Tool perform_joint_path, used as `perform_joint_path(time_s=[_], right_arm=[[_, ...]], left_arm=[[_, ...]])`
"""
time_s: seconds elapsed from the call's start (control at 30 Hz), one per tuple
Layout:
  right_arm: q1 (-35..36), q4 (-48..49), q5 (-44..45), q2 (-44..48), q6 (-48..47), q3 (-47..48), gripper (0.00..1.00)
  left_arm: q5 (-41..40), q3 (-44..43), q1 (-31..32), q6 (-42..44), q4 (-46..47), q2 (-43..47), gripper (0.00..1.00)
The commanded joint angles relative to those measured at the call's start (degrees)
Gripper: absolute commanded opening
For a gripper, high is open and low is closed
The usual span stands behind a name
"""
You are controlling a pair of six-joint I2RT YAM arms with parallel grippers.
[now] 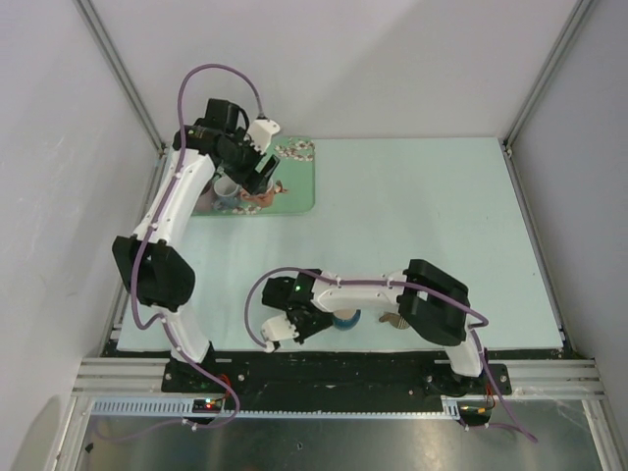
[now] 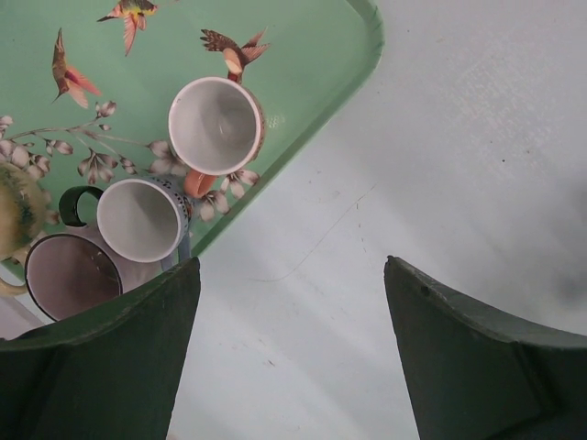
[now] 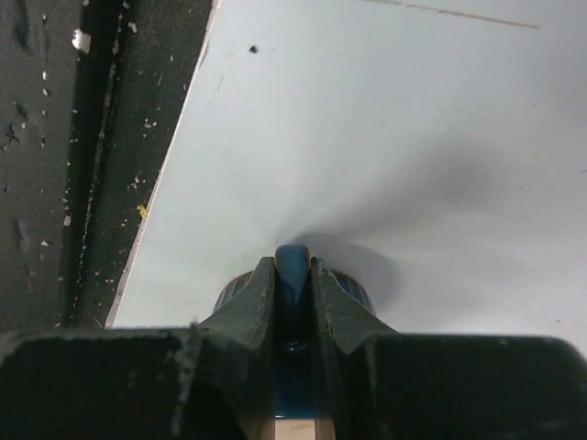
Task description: Turn the mug right side up
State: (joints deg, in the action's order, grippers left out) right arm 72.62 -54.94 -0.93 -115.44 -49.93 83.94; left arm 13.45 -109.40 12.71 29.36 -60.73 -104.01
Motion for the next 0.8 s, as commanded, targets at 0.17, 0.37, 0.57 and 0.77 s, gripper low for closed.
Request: perform_joint_path(time_s=[0.17,0.37,0.57,0.77], right_arm=[[-8.39,17.16,-2.79,19.65,17.37,0.77,0.00],[-21.65,51.10,-10.64,39.79,46.23,-14.37,0.00],[-31.19,76.20,-8.51,48.42,68.72,-22.14,0.00],[-31.73,89.96,-5.70,48.16,75.86,-22.42,0.00]], left_arm=[[12.45,-1.10,-4.81,-3.68,0.69,9.32,0.86],[24.31,-3.34,-5.47,-5.69,0.75,13.68,0.87],[41.09,-3.98,-2.78,-8.50,0.72,18.22,0.88],[49.80,-5.57,3.10,-13.45,0.67,17.76,0.92]])
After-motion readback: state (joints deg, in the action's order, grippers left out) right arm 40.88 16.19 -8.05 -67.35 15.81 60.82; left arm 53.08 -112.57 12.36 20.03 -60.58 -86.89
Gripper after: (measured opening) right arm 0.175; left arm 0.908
